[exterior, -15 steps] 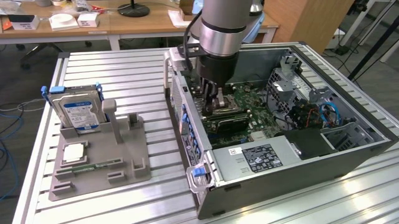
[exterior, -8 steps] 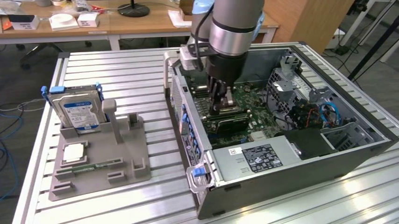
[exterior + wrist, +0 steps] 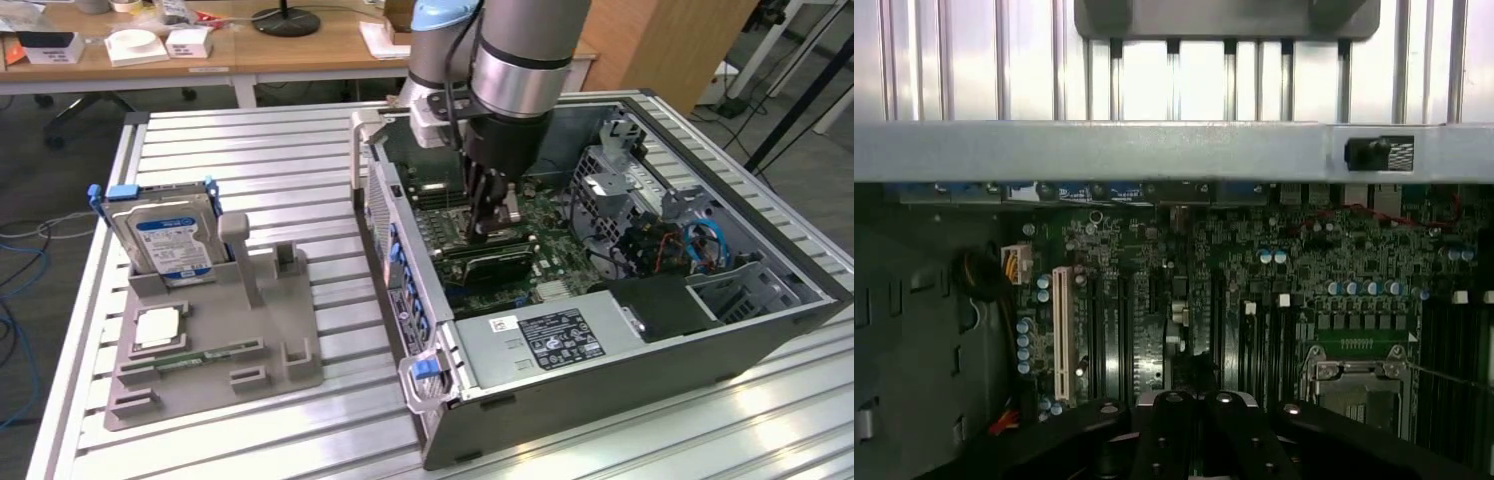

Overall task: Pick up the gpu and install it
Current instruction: 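Press down on the gpu until it lock into place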

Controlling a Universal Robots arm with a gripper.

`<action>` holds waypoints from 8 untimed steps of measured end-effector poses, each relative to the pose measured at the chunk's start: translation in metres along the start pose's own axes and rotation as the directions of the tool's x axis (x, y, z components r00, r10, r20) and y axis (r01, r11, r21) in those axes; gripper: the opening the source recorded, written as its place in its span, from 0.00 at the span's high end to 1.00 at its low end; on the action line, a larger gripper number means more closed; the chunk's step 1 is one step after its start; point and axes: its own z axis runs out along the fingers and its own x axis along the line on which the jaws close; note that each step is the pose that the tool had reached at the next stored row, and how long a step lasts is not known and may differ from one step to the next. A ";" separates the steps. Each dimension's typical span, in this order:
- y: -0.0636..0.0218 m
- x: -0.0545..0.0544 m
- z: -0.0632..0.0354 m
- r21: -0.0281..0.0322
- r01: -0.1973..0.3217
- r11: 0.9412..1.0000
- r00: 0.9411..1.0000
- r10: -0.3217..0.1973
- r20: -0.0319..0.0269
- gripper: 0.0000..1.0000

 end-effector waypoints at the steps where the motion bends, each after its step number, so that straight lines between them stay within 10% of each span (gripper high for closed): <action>1: -0.0025 0.000 0.0000 0.000 0.000 1.000 1.000 0.000 0.000 0.89; 8: -0.0171 0.000 0.0010 0.000 0.000 1.000 1.000 0.000 0.000 0.89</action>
